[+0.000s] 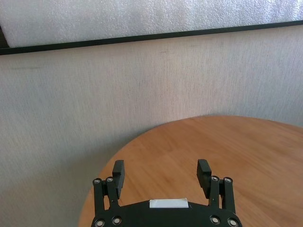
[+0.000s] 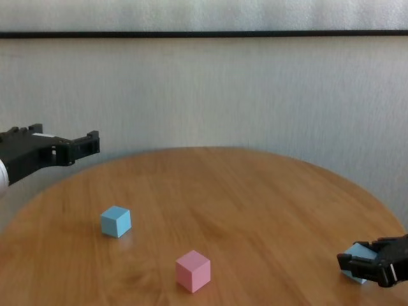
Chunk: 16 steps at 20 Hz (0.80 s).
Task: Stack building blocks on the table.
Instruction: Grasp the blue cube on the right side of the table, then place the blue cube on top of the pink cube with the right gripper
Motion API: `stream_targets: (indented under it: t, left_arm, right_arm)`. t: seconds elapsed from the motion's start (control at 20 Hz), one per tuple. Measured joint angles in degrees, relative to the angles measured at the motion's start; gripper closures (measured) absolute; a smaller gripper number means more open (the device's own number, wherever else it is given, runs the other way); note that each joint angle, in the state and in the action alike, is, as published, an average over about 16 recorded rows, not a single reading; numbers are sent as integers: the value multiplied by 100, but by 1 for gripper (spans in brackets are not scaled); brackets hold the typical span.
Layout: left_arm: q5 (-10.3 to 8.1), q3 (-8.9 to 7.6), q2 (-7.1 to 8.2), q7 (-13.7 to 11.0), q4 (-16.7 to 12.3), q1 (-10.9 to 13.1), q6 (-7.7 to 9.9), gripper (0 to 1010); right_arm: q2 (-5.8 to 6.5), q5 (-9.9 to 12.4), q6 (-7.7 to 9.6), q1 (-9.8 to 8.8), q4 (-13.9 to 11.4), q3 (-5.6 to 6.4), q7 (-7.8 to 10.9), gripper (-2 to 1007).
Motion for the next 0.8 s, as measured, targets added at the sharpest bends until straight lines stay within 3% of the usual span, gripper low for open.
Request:
stream_targets:
  t: [0.4, 0.6, 0.8]
  left_arm:
    - [0, 0, 0, 0, 0, 0, 0, 10]
    - [0, 0, 0, 0, 0, 0, 0, 10]
    - [0, 0, 0, 0, 0, 0, 0, 10]
  right_arm:
    - [-84, -43, -67, 62, -89, -4, 91, 632]
    - [-208, -102, -143, 194, -99, -74, 203, 635]
    - [-396, -187, -232, 415, -22, -216, 352, 635]
